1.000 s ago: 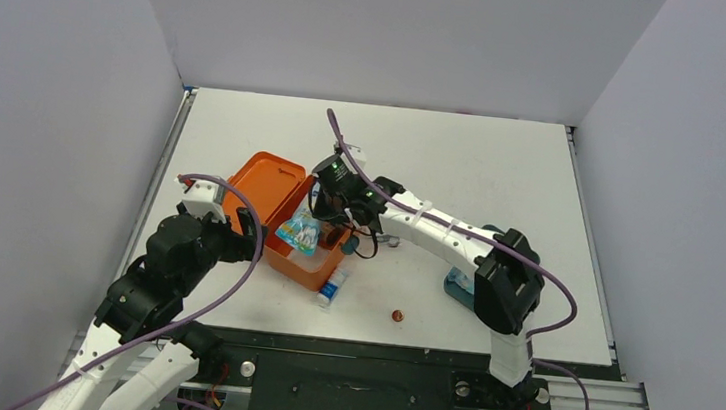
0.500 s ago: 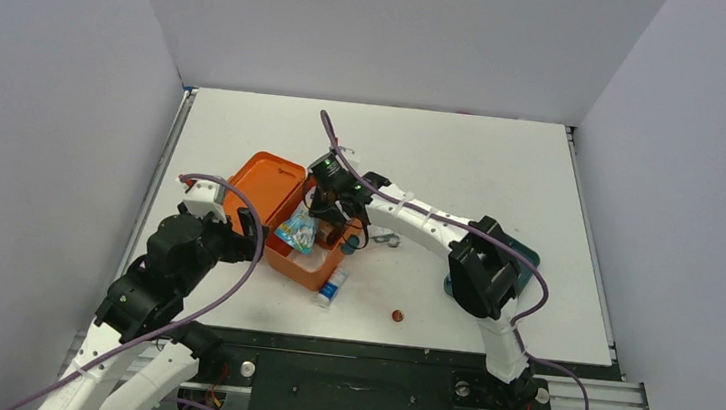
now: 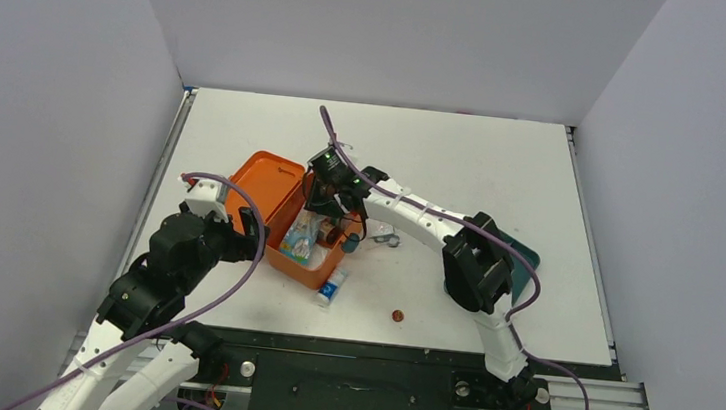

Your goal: Organize the medicine kit

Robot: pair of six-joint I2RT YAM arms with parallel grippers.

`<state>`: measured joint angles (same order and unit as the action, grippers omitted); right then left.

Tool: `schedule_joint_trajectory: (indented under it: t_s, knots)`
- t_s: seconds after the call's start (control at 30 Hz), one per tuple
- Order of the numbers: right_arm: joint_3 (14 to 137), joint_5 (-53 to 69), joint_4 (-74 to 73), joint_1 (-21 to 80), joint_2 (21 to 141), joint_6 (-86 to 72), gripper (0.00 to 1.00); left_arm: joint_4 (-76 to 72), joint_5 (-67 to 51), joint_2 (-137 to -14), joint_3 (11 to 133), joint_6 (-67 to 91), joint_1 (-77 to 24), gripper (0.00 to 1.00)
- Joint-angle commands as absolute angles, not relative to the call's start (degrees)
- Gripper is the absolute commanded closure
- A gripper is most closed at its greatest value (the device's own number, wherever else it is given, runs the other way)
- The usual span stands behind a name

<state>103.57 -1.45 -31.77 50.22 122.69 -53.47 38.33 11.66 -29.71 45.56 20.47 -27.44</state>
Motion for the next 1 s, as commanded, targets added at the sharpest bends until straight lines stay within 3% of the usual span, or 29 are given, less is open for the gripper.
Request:
schedule_joint_trajectory:
  t_s: [0.0,0.5,0.97]
  knots:
    - [105.98,-2.27,-30.75,49.86,119.49,-51.97,0.7,35.68,11.25,-30.12,45.75,19.95,-27.69,0.23]
    - [99.54,-11.38,-34.84,50.76,101.68,-44.34,0.69,35.77,11.63,-30.63,45.77,19.91,-27.69,0.23]
    - [79.79,-17.86,-35.32,46.73,85.25,-38.53,0.64,36.03,12.51,-31.1,45.79,19.98,-27.66,0.22]
